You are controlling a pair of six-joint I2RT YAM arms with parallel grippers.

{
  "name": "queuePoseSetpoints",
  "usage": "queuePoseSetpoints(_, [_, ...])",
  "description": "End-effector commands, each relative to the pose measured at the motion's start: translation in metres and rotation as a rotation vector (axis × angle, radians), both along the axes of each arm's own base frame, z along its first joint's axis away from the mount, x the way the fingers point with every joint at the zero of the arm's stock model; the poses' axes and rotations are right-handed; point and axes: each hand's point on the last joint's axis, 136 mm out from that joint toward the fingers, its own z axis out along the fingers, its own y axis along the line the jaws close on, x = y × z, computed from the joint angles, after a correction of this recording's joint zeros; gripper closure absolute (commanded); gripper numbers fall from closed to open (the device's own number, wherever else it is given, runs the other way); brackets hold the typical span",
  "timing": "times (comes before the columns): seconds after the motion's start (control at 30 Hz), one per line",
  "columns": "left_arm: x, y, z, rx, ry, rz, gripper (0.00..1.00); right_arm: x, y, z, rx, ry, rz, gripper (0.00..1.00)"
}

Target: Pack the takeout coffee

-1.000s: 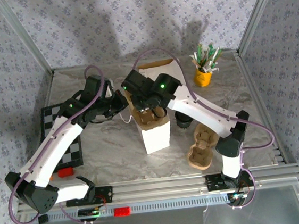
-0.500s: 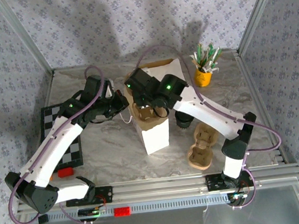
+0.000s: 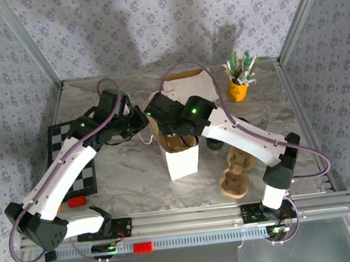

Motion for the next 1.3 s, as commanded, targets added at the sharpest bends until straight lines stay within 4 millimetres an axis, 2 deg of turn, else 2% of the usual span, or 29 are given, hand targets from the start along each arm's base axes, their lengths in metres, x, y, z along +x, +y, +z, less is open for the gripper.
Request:
queuePoseSetpoints(0.0, [0.001, 0.006, 0.007, -0.004, -0.024, 0.026, 1.0, -0.012, -0.015, 0.011, -0.004, -0.008, -0.015, 0.73])
queuePoseSetpoints(0.03, [0.002, 0.005, 0.007, -0.002, -0.024, 0.025, 0.99, -0.014, -0.013, 0.009, -0.001, 0.005, -0.005, 0.74])
queuePoseSetpoints(0.1, [0.003, 0.005, 0.009, 0.001, -0.029, 0.019, 0.92, -0.016, -0.011, 0.008, 0.001, 0.012, -0.004, 0.74])
queuePoseSetpoints(0.2, [0.008, 0.004, 0.017, 0.013, -0.062, 0.01, 0.88, -0.023, -0.012, 0.0, 0.004, 0.069, -0.002, 0.73])
queuePoseSetpoints(0.37, [0.016, 0.0, 0.026, 0.047, -0.087, -0.014, 0.81, -0.019, -0.016, -0.017, 0.022, 0.144, -0.04, 0.74])
queuePoseSetpoints(0.53, [0.023, 0.004, 0.014, 0.116, -0.073, -0.005, 0.81, -0.013, -0.015, -0.024, 0.0, 0.17, -0.046, 0.74])
queuePoseSetpoints(0.63, [0.024, -0.001, 0.01, 0.108, -0.071, -0.027, 0.81, -0.01, -0.015, -0.032, -0.011, 0.2, -0.063, 0.74])
queuePoseSetpoints(0.73, [0.024, -0.013, 0.011, 0.053, -0.073, -0.065, 0.82, -0.006, -0.012, -0.036, -0.003, 0.216, -0.07, 0.74])
queuePoseSetpoints(0.9, [0.021, -0.018, 0.015, 0.019, -0.072, -0.073, 0.87, 0.002, -0.012, -0.053, -0.027, 0.267, -0.11, 0.73])
queuePoseSetpoints(1.27, [0.014, -0.005, 0.025, -0.013, -0.098, -0.015, 0.9, 0.009, -0.013, -0.08, -0.04, 0.321, -0.154, 0.69])
